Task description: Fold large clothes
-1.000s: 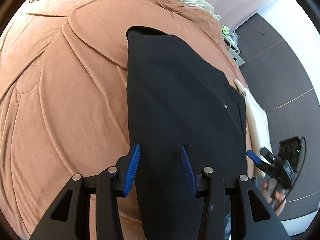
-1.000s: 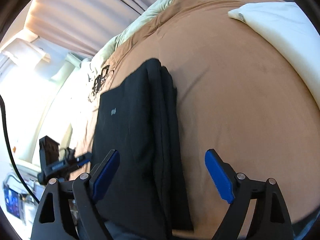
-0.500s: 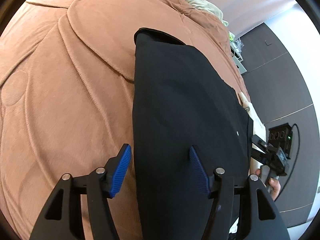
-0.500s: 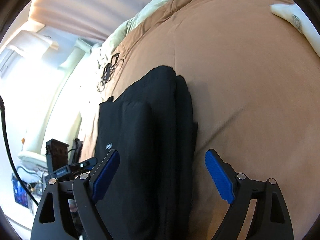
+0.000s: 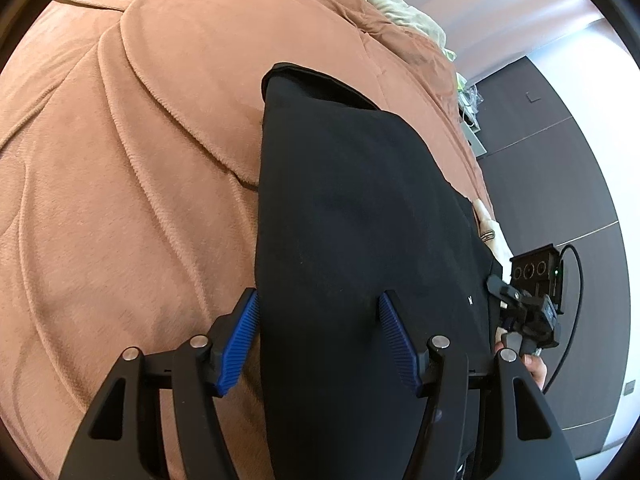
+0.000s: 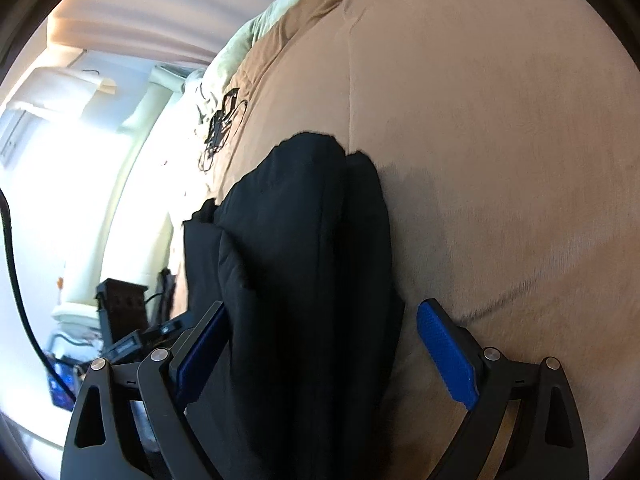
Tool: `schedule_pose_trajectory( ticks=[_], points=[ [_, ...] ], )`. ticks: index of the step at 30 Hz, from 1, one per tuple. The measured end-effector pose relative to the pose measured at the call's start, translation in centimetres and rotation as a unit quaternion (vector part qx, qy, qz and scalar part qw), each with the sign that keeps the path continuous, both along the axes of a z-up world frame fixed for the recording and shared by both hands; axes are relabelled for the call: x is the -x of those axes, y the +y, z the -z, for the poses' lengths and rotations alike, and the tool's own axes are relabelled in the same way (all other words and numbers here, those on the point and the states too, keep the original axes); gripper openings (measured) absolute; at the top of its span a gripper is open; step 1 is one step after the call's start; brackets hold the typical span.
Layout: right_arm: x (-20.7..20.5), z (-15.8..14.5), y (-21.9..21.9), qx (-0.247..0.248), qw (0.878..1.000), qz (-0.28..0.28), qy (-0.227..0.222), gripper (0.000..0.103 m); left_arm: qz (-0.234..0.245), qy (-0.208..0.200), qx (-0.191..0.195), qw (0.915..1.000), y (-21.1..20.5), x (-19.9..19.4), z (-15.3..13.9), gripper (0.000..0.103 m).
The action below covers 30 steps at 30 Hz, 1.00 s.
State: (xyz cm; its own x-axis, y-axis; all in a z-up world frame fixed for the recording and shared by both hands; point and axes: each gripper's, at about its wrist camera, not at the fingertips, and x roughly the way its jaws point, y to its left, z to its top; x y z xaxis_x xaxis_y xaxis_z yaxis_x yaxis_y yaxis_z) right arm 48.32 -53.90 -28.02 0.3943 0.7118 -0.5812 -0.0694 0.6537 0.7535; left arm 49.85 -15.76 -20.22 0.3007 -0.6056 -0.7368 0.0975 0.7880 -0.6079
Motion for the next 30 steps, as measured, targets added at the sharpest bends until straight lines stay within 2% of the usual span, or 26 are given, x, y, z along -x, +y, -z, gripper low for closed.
schedule_pose_trajectory(
  ticks=[3, 6, 11, 13, 15, 16, 17, 18, 21, 30],
  points=[
    [0.7, 0.4, 0.4, -0.037, 0.999, -0.028, 0.014, 0.094, 0.001, -0.002, 0.004, 1.0, 0.1, 0.0, 0.1, 0.061],
    [1.2, 1.0, 1.2, -0.05, 0.997, -0.051, 0.028, 0.094, -0.002, -0.002, 0.008, 1.0, 0.2, -0.2, 0.3, 0.061],
    [0.4, 1.4, 1.8, -0.063, 0.997, -0.046, 0.022, 0.093, -0.01, -0.003, 0.007, 0.9999, -0.3, -0.6, 0.8, 0.063],
    [0.1, 1.3, 2.0, -0.057, 0.997, -0.046, 0.016, 0.086, -0.013, 0.001, 0.005, 0.9999, -0.6, -0.6, 1.1, 0.063],
    [-0.1, 1.1, 2.4, -0.035, 0.998, -0.038, 0.024, 0.061, -0.015, -0.003, 0.003, 0.9999, -0.8, -0.6, 0.6, 0.063],
    [-0.1, 0.9, 2.4, -0.032, 0.998, -0.039, 0.023, 0.054, -0.013, -0.006, 0.003, 0.9999, -1.0, -0.5, 0.2, 0.063],
    [0.0, 0.6, 2.5, -0.036, 0.998, -0.044, 0.016, 0.039, -0.012, -0.01, 0.003, 0.9999, -1.0, -0.3, -0.1, 0.061],
    [0.3, 0.0, 2.7, -0.032, 0.998, -0.047, 0.004, 0.033, -0.011, -0.012, 0.004, 0.9999, -1.1, -0.2, -0.4, 0.059],
    [1.2, -1.8, 3.3, -0.01, 0.999, -0.046, -0.018, 0.023, -0.015, -0.017, 0.007, 0.9997, -1.0, 0.2, -1.2, 0.053],
    [4.9, -7.8, 4.4, -0.003, 0.996, -0.041, -0.081, 0.019, -0.023, -0.06, 0.033, 0.9974, 0.8, 3.9, -6.3, 0.051]
  ],
)
